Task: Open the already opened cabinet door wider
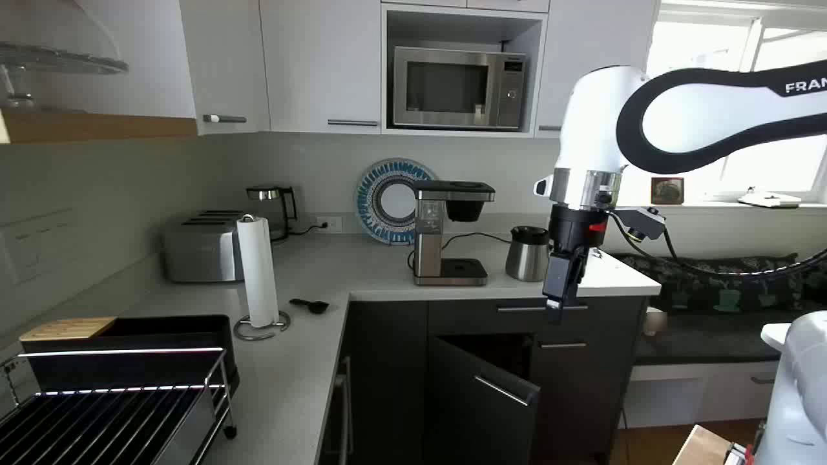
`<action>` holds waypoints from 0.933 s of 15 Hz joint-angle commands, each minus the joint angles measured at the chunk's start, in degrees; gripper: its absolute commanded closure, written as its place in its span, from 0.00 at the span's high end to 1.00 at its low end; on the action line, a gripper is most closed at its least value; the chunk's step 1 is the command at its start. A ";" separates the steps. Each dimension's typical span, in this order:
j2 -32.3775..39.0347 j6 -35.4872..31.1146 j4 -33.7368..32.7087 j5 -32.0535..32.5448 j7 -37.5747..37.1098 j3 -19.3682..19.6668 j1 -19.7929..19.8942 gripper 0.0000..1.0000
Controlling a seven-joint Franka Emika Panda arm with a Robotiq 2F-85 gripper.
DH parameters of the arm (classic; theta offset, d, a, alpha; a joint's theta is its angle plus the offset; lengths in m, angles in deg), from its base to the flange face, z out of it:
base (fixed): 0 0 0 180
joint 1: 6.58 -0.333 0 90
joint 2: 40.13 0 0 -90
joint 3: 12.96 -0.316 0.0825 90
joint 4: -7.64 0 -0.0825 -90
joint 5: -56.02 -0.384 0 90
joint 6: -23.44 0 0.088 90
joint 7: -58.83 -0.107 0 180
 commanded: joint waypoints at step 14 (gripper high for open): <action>2.84 -2.83 -0.32 1.13 1.70 0.90 2.32 1.00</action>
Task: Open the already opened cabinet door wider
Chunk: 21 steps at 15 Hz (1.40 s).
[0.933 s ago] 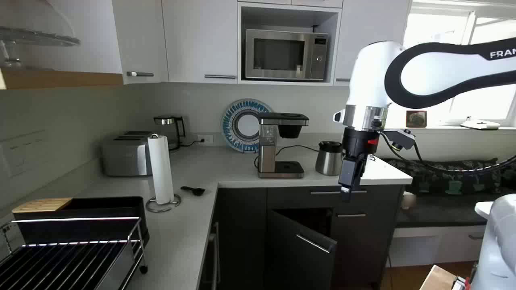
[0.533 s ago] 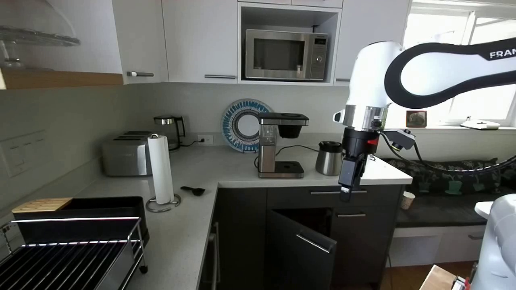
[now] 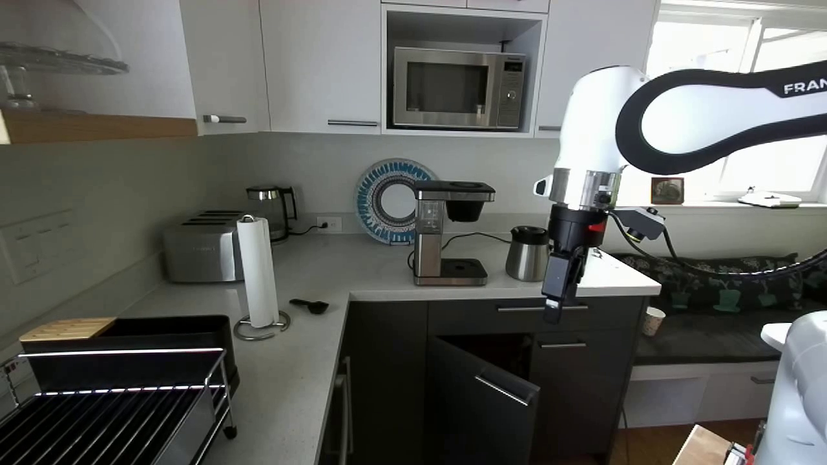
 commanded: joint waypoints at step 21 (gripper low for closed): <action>44.01 -54.04 -1.13 -19.15 -5.41 16.09 16.46 1.00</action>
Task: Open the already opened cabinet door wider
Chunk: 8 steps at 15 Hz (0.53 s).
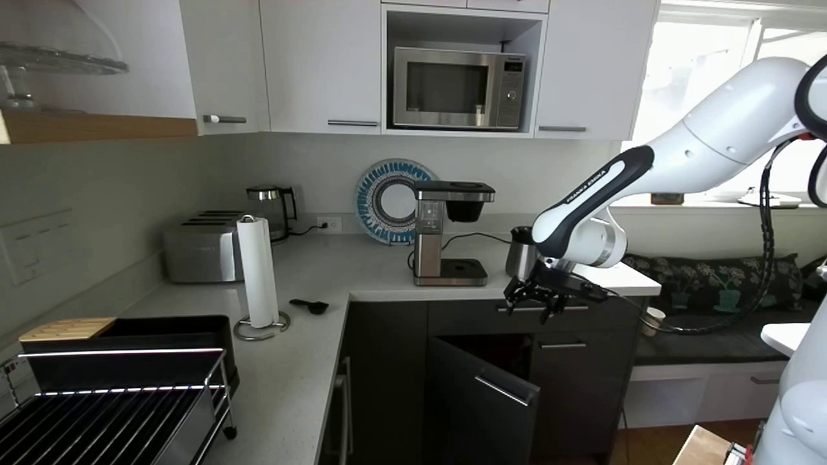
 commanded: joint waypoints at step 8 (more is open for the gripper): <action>6.06 -6.81 -0.67 -11.80 -1.16 0.69 0.56 1.00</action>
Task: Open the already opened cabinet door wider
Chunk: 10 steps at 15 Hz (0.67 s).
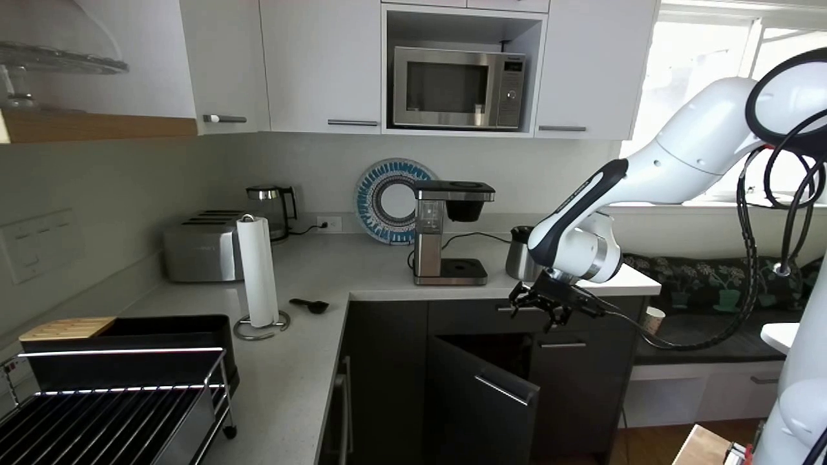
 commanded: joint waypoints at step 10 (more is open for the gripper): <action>12.30 -7.28 -6.03 -0.71 -9.44 1.75 0.75 1.00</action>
